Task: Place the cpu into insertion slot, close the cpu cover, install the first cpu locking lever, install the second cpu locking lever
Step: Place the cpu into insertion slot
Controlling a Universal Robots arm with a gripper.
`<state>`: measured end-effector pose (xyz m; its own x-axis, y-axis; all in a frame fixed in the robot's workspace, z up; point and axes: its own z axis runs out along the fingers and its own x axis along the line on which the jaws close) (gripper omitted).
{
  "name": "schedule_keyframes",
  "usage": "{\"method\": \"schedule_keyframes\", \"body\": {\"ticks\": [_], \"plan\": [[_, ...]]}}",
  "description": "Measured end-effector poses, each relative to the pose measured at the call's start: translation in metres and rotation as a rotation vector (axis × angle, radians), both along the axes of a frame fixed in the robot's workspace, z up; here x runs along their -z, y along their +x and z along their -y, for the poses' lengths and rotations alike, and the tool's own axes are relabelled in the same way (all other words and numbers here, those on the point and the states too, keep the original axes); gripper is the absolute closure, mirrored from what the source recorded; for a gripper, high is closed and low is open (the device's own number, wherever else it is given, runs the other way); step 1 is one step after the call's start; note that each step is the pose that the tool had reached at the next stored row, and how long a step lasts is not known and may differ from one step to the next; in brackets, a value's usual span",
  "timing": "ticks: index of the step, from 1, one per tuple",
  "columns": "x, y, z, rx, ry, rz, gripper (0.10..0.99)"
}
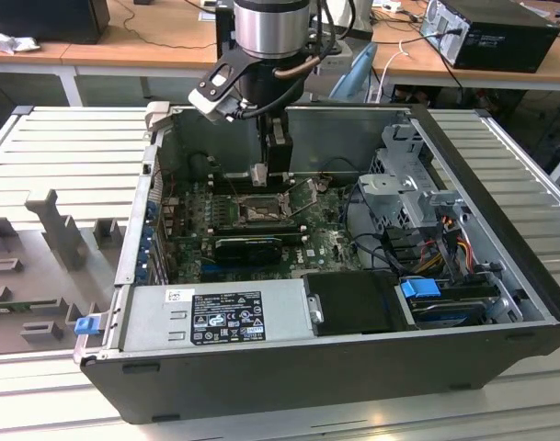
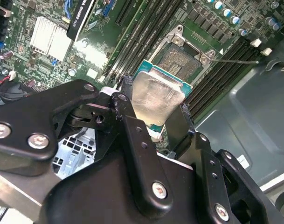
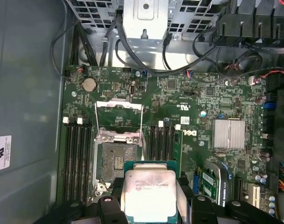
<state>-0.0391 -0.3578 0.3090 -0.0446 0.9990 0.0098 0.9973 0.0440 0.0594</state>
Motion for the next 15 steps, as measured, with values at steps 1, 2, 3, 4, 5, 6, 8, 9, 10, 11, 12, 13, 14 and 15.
{"method": "schedule_keyframes", "body": {"ticks": [1, 2, 3, 4, 5, 6, 8, 9, 10, 11, 12, 13, 14, 15], "plan": [[0.0017, 0.0000, 0.0000, 0.000, 0.000, 0.0001, 0.561], [0.0048, -0.0001, 0.0000, -0.003, 0.000, 0.0000, 0.561], [0.0067, -0.0001, -0.0002, -0.004, 0.000, 0.0001, 0.561], [0.0090, -0.0002, -0.0009, -0.004, 0.000, -0.0001, 0.561], [0.0115, -0.0001, -0.0024, -0.004, 0.000, -0.0003, 0.561], [0.0133, -0.0001, -0.0032, -0.001, 0.000, -0.0004, 0.561], [0.0188, 0.0000, -0.0038, 0.028, 0.000, -0.0005, 0.561], [0.0204, -0.0001, -0.0040, 0.037, 0.000, -0.0005, 0.561], [0.0228, -0.0001, -0.0043, 0.040, 0.000, -0.0005, 0.561], [0.0245, 0.0000, -0.0044, 0.040, 0.000, -0.0005, 0.561], [0.0274, 0.0000, -0.0044, 0.040, 0.000, -0.0005, 0.561], [0.0288, 0.0000, -0.0044, 0.040, 0.000, -0.0005, 0.561], [0.0302, -0.0001, -0.0044, 0.040, 0.000, -0.0005, 0.561], [0.0321, -0.0001, -0.0044, 0.040, 0.000, -0.0005, 0.561]]}}
